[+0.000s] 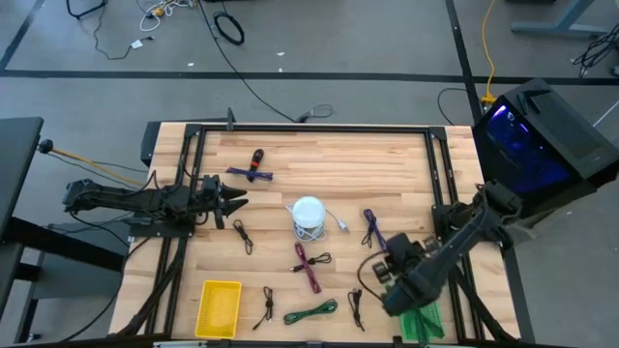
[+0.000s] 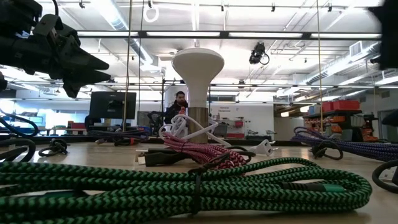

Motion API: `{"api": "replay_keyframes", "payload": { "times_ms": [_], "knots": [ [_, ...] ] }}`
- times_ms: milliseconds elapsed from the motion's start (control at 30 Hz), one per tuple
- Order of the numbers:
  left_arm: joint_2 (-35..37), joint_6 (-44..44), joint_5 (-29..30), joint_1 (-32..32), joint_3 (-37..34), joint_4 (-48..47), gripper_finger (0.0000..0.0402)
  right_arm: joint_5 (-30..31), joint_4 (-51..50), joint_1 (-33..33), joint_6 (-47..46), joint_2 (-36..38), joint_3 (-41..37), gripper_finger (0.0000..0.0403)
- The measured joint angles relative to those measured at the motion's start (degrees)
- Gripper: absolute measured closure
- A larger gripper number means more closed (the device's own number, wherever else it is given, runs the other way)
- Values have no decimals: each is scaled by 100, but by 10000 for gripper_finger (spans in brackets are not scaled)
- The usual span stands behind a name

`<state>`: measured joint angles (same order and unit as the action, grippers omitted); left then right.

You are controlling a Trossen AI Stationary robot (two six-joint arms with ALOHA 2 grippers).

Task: Pick & Place USB Port
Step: Put the right purple charger cable into the green bin

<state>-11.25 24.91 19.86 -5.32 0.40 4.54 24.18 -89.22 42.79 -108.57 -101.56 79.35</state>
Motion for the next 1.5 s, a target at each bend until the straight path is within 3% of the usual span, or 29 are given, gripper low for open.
{"api": "replay_keyframes", "payload": {
  "times_ms": [267,400,633,933,1333,1500],
  "knots": [
    [0,0,-8,0,0,-2,234,691,698,-573,714,4,-253,206],
    [0,0,-15,-1,0,-3,234,420,1292,-786,1118,2,-825,200],
    [0,0,-46,0,0,-5,234,239,1536,-1029,1049,385,-1660,199],
    [0,0,-42,0,0,-7,234,322,3051,-1285,1574,1101,-2648,199],
    [0,-9,-39,-2,2,-9,234,-178,5032,-1779,2672,1158,-3528,200],
    [0,-11,-39,0,0,-9,234,-463,4996,-1964,2782,1158,-3582,245]
  ]
}}
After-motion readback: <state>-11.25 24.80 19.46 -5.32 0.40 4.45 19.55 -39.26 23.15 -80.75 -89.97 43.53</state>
